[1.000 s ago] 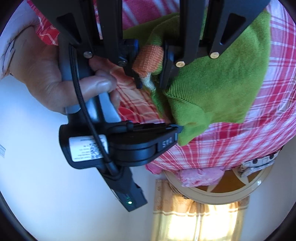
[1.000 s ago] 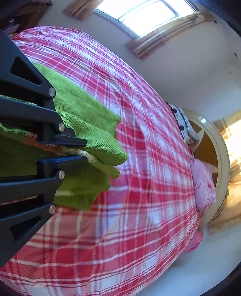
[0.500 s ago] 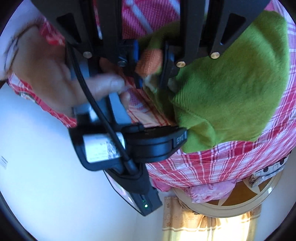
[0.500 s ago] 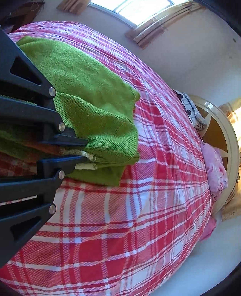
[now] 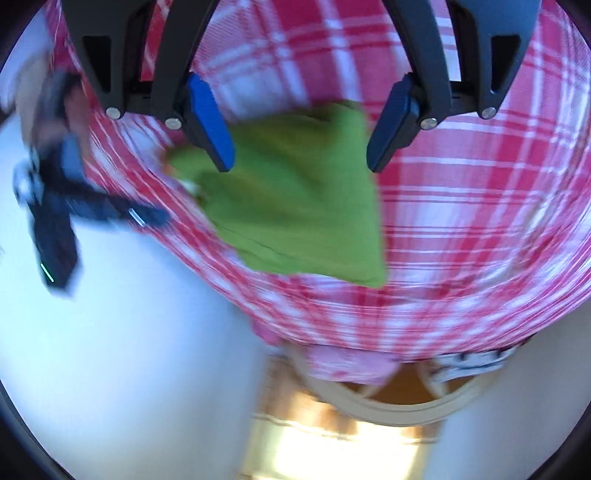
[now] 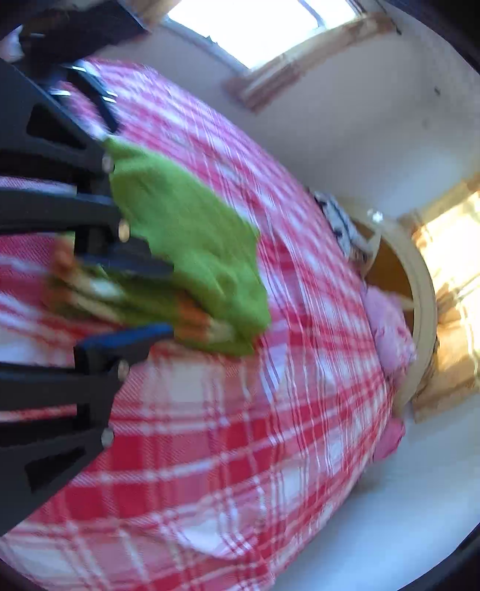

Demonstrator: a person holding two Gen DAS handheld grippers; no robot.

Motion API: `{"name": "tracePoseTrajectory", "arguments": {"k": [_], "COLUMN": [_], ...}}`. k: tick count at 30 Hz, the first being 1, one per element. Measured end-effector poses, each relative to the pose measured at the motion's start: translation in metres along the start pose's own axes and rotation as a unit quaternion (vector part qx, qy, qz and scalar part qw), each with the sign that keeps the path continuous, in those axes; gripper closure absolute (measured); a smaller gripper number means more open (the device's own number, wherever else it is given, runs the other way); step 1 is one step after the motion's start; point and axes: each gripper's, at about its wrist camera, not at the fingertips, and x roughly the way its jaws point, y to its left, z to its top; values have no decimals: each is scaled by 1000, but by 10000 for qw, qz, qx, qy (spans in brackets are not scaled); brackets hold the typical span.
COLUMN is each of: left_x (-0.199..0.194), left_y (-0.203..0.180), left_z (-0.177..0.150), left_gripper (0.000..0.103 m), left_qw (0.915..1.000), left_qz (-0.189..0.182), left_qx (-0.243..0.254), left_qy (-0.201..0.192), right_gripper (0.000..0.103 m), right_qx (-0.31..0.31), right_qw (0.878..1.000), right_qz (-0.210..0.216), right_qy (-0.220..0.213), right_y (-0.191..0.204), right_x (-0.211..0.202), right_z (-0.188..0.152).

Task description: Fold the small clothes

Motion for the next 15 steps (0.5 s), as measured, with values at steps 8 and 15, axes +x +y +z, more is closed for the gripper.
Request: {"name": "tracePoseTrajectory", "arguments": {"k": [8,15], "left_x": [42,57], "left_y": [35,23], "left_z": [17,8], "left_gripper": [26,26], "left_qw": [9958,9956], "left_qz": [592,614], "left_qx": [-597,-416], "left_qy": [369,570], "right_gripper": [50,91], "right_qx": [-405,-552], "right_qw": [9987,9956], "right_qz": [-137,-560], "right_qy": [273,513], "right_y": [32,28], "right_x": [46,63], "right_z": [-9,-17]}}
